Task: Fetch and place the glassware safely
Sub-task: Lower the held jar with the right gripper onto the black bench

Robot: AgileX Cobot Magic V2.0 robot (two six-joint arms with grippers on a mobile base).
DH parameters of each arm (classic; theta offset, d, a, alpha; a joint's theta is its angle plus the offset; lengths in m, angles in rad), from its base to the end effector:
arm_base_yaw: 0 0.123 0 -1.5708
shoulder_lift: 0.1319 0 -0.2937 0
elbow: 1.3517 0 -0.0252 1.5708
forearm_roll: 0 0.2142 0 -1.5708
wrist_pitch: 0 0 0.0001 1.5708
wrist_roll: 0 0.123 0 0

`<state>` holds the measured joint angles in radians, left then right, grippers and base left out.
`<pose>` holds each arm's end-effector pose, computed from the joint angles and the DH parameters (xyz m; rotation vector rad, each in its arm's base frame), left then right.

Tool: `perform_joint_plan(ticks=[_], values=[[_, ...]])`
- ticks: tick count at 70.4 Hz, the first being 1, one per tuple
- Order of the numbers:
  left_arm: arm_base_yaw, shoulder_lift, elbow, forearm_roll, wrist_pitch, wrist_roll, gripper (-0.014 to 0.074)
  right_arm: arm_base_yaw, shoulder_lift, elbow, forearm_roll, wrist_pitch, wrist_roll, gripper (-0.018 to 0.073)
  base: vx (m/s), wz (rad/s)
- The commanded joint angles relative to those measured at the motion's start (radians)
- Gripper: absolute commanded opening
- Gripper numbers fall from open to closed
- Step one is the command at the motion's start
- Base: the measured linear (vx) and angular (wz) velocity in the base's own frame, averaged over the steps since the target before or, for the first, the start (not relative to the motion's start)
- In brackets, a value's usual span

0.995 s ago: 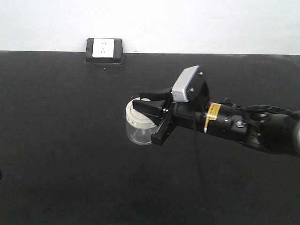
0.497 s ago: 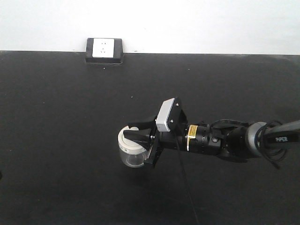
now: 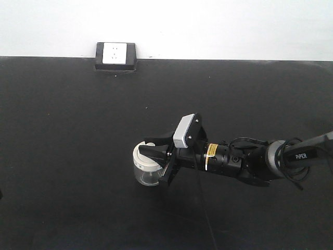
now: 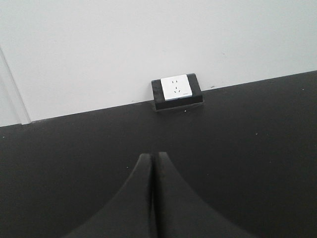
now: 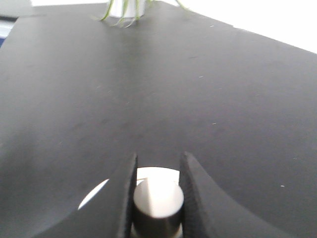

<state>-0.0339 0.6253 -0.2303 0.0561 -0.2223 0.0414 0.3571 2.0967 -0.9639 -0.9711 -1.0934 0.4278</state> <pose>0.1207 -0.0056 0.2732 0.1170 1.6526 0.0370 0.3343 0.2210 0.1646 -1.0123 1.4865 0.8687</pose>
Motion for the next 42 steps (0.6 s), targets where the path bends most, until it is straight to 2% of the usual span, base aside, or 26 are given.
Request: perform_joint_plan(ticks=[1, 13, 24, 34, 42], values=[[-0.002, -0.002, -0.026, -0.005, -0.072, -0.007, -0.0007, -0.004, -0.039, -0.027, 0.067, -0.071, -0.008, -0.0001, 0.0, 0.0], [-0.002, -0.002, -0.026, -0.005, -0.072, -0.007, -0.0007, -0.004, -0.038, -0.027, 0.078, -0.071, -0.008, 0.001, 0.0, 0.0], [-0.002, -0.002, -0.026, -0.005, -0.072, -0.007, -0.0007, -0.004, -0.038, -0.027, 0.069, -0.072, -0.008, 0.0087, 0.0, 0.0], [-0.002, -0.002, -0.026, -0.005, -0.072, -0.007, -0.0007, -0.004, -0.038, -0.027, 0.069, -0.074, -0.008, 0.0227, 0.0, 0.0], [-0.002, -0.002, -0.026, -0.005, -0.072, -0.007, -0.0007, -0.004, -0.038, -0.027, 0.069, -0.085, -0.008, 0.0391, 0.0, 0.0]])
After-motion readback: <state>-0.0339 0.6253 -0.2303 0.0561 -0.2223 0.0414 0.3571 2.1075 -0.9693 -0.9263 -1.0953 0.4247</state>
